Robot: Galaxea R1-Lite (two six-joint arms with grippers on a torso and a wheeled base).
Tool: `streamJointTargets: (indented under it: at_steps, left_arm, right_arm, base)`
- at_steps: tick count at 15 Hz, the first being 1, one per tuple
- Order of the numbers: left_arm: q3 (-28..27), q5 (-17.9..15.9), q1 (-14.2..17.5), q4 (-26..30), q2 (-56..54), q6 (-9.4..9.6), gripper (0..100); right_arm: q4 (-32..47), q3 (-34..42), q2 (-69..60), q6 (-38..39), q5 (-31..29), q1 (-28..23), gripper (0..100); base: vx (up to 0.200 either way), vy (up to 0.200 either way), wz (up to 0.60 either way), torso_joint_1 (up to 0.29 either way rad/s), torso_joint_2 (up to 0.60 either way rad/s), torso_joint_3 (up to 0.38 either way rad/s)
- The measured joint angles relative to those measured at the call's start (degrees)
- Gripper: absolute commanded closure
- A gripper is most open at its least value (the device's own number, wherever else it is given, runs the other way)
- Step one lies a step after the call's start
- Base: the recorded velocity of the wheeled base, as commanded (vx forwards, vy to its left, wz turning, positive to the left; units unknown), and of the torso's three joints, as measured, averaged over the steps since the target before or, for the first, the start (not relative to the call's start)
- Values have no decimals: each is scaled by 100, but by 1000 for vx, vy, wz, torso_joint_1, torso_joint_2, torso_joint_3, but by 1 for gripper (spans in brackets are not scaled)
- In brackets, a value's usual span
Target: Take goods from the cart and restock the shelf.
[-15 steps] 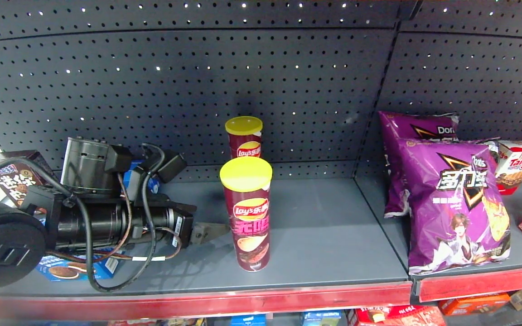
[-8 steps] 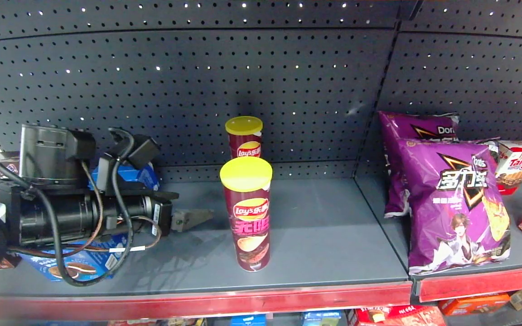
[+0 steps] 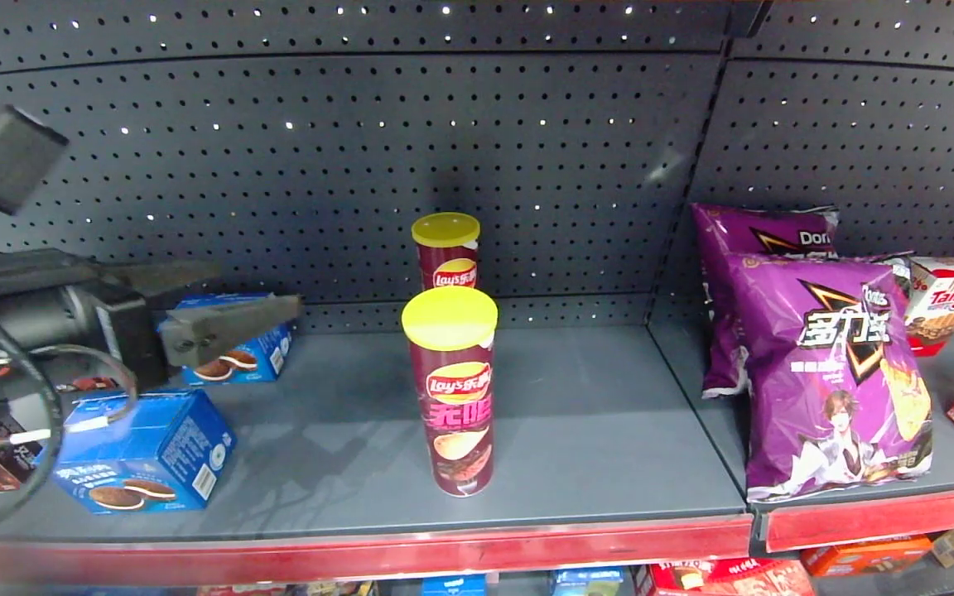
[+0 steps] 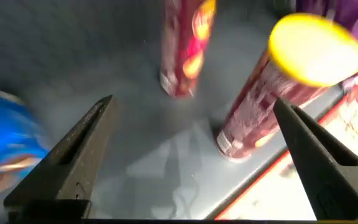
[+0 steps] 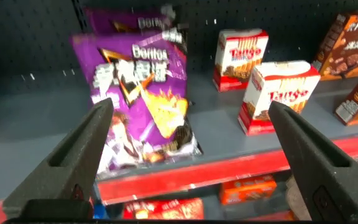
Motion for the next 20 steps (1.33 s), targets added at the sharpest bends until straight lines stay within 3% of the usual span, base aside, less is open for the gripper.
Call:
streamJointTargets:
  at_steps: [3,8,13,18,20]
  left_arm:
    - [-278,117,350,-11,-747,-10,0]
    - [-401,646,477,435,-2022,-23,0]
    - [-407,922,872,1748,-3379,-18,0]
    - [-252,913,1236,3977,-5071,-11,0]
    - [-184,911,1402,4192,-5499,-11,0]
  right_arm:
    - [63,2,-46,0,9,-44,0]
    - [111,99,-154,6,13,-165,0]
    - [102,201,-228,9,24,-171,0]
    - [197,251,-297,15,22,-169,0]
    - [211,262,-317,17,38,-167,0]
  base:
    - [0,0,0,0,0,0]
    - [0,0,0,0,0,0]
    - [0,0,0,0,0,0]
    - [0,0,0,0,0,0]
    - [0,0,0,0,0,0]
